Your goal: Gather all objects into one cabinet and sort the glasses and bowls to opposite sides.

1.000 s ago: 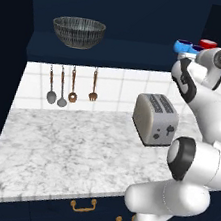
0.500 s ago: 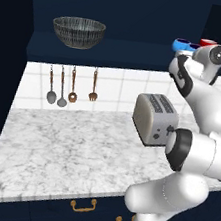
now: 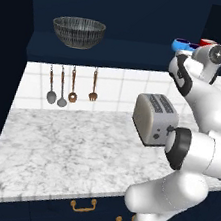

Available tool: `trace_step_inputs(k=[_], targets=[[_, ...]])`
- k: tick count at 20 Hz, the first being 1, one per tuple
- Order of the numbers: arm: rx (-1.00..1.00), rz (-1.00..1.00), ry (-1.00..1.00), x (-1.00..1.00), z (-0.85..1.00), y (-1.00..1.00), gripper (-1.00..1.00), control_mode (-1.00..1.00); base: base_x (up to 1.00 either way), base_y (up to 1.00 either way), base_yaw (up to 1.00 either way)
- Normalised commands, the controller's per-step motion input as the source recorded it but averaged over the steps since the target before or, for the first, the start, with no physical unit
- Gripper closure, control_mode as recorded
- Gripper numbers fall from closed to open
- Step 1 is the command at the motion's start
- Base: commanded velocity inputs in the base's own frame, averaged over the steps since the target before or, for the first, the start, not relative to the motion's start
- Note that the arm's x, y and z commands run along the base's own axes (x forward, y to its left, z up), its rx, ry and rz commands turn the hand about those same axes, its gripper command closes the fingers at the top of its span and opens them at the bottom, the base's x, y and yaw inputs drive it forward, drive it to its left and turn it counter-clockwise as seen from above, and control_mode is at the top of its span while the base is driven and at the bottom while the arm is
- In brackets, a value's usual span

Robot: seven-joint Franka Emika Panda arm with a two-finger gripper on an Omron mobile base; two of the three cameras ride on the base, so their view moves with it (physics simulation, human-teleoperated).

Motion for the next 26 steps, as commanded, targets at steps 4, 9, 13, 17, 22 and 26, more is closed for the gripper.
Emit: trace_step_inputs(k=[4,9,13,17,22,26], targets=[[0.00,0.00,0.00,0.00,0.00,0.00,-1.00,-1.00,0.00,0.00,0.00],[0.00,0.00,-0.01,-0.18,0.00,0.05,-1.00,-1.00,0.00,0.00,0.00],[-0.01,0.00,-0.04,-0.62,0.01,0.46,-1.00,-1.00,0.00,0.00,0.00],[0.00,0.00,-0.01,-0.55,0.28,0.51,-1.00,-1.00,0.00,0.00,0.00],[0.00,0.01,0.00,-0.62,0.45,0.25,-1.00,-1.00,0.00,0.00,0.00],[0.00,0.05,0.00,-0.64,0.34,0.13,-1.00,-1.00,0.00,0.00,0.00]])
